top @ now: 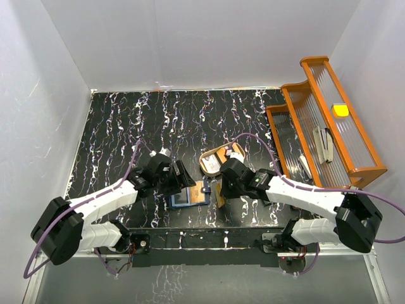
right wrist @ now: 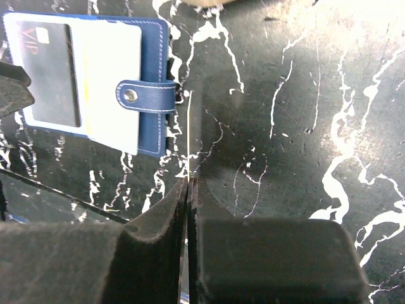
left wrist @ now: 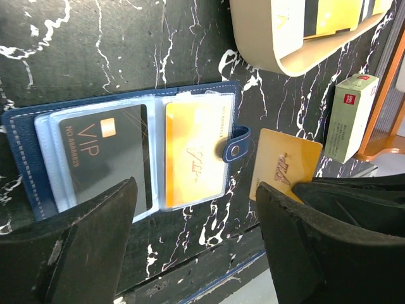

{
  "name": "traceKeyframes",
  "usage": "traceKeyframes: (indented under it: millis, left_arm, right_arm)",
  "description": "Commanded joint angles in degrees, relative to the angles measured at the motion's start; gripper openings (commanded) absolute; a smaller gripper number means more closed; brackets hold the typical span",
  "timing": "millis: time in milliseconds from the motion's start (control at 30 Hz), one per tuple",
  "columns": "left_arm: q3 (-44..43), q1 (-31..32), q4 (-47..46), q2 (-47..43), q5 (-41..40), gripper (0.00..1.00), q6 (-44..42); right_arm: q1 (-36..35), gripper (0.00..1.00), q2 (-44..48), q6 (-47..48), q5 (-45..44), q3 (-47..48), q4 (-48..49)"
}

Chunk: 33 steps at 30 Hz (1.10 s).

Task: Put the credit cards into the card holder
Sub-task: Insert the credit card into the card holder, then turn over the card slot in the card holder.

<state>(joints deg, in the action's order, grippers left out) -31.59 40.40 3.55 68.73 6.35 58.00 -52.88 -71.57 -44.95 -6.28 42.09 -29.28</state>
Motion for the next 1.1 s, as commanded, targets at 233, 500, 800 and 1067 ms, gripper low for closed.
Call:
traceKeyframes:
  millis: [233,500,800,1067]
  left_arm:
    - [3.44,-14.66,0.91,-7.06,11.42,0.74,-2.75]
    - [7.49,-21.09,-6.11,-7.55,20.70,0.75,-1.23]
    - [7.97,-22.63,-5.45,-7.57,19.99,0.75,-2.51]
    - [9.67,-22.82,-8.25,-5.88,20.63,0.75,-1.76]
  right_arm:
    - [-0.47,0.00,2.74,-1.32,3.50,5.13,8.23]
    - [-1.32,0.00,-3.12,-1.89,6.47,7.55,16.86]
    - [-1.77,0.00,-9.66,-1.91,9.62,7.82,25.19]
    - [-1.72,0.00,-14.56,-2.03,9.46,7.03,26.40]
